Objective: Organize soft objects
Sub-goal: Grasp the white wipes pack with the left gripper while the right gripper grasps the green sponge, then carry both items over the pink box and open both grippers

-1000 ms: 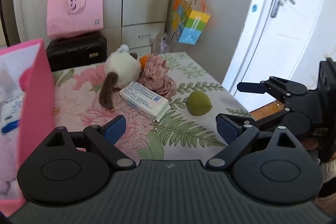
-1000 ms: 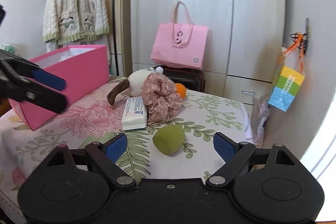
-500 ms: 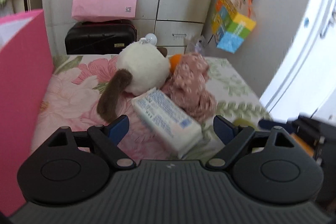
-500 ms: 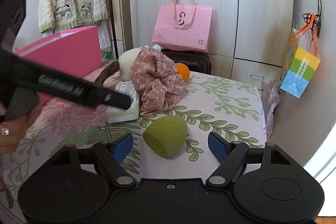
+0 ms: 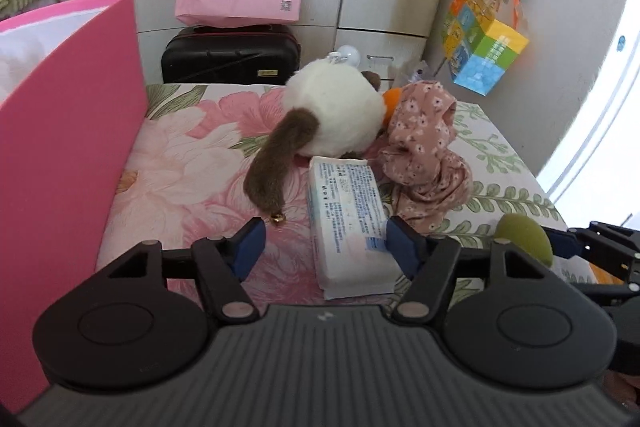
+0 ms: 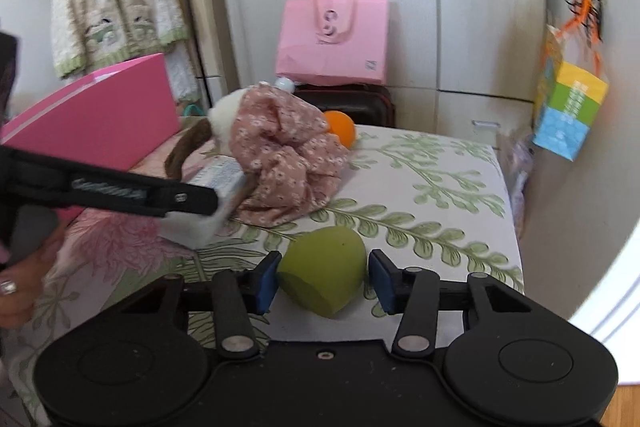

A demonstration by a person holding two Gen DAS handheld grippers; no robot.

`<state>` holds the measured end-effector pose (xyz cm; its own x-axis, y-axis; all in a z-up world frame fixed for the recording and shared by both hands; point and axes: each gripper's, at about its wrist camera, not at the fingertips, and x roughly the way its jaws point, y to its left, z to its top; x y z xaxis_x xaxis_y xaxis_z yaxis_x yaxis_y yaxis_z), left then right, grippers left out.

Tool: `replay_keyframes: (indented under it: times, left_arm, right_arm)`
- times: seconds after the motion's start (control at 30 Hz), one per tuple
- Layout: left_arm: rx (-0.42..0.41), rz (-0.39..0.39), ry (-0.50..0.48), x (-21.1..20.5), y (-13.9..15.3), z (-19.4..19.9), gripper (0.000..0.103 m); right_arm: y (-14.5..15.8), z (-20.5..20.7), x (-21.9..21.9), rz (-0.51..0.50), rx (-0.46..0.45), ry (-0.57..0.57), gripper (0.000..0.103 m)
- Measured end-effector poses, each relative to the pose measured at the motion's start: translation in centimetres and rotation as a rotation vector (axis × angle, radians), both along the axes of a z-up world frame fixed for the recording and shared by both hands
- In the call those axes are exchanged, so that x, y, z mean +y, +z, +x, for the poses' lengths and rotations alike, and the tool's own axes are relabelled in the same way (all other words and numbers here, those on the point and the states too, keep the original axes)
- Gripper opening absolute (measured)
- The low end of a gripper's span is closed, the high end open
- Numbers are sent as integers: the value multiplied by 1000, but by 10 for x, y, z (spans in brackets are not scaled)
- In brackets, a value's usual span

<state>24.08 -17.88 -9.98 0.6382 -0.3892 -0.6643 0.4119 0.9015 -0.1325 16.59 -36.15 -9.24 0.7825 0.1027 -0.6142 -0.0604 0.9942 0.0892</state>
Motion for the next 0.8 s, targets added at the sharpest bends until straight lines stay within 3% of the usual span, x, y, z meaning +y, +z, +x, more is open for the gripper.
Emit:
replay_keyframes:
  times: [0.27,0.37,0.43,0.8]
  left_arm:
    - [-93,101,-3,-27,-13,11,67]
    - [-109,92,3,-24,-15,8,60]
    - [-119,108,10,-23,-14,6,40]
    - [-101,42,-1,3,-6,-17,39]
  right_arm:
    - [-3,-3,13,-30,-4,-97,53]
    - [-4,-7,18,-42,-14,-127,47]
    - [-3,-9,21,-37,-20,-134,45]
    - [-2,-22,29,16,-49,-193,44]
